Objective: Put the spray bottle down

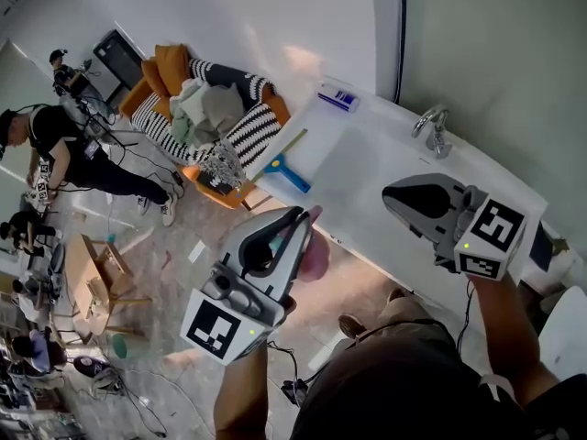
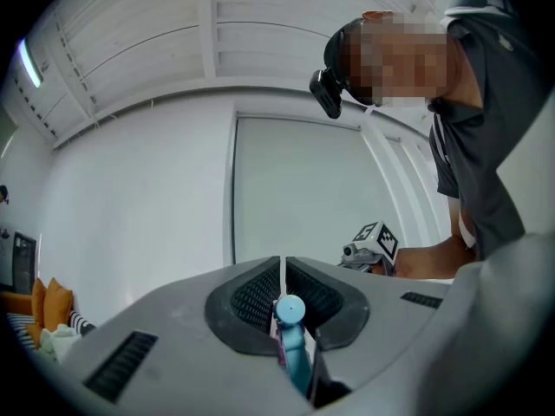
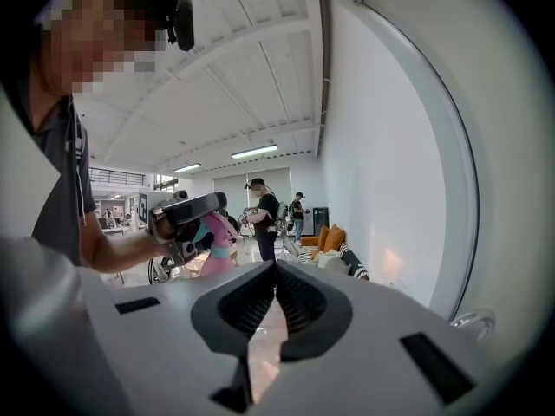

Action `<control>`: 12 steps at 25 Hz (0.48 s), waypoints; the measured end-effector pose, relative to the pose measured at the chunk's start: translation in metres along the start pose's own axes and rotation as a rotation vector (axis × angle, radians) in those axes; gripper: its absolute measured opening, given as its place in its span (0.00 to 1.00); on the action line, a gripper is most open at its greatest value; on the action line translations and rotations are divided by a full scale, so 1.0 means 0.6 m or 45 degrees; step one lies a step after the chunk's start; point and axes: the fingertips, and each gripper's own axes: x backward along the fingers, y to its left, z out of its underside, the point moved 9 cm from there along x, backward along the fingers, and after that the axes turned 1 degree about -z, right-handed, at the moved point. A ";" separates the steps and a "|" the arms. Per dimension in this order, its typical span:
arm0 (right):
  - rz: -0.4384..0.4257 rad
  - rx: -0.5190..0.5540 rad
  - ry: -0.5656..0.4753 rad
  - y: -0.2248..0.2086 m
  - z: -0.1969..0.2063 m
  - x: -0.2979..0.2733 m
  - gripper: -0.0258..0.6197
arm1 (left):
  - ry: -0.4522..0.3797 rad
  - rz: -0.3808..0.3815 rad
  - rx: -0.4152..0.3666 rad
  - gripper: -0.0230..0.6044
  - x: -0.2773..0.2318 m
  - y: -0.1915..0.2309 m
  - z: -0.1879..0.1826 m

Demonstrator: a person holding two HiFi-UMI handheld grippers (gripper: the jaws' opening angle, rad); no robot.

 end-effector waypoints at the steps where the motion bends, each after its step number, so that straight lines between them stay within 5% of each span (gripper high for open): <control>1: -0.002 -0.004 0.007 -0.005 0.001 -0.004 0.05 | 0.001 -0.001 0.008 0.07 -0.003 0.005 0.003; 12: -0.055 -0.065 0.022 -0.123 0.019 -0.012 0.05 | 0.063 -0.031 0.032 0.07 -0.108 0.052 0.041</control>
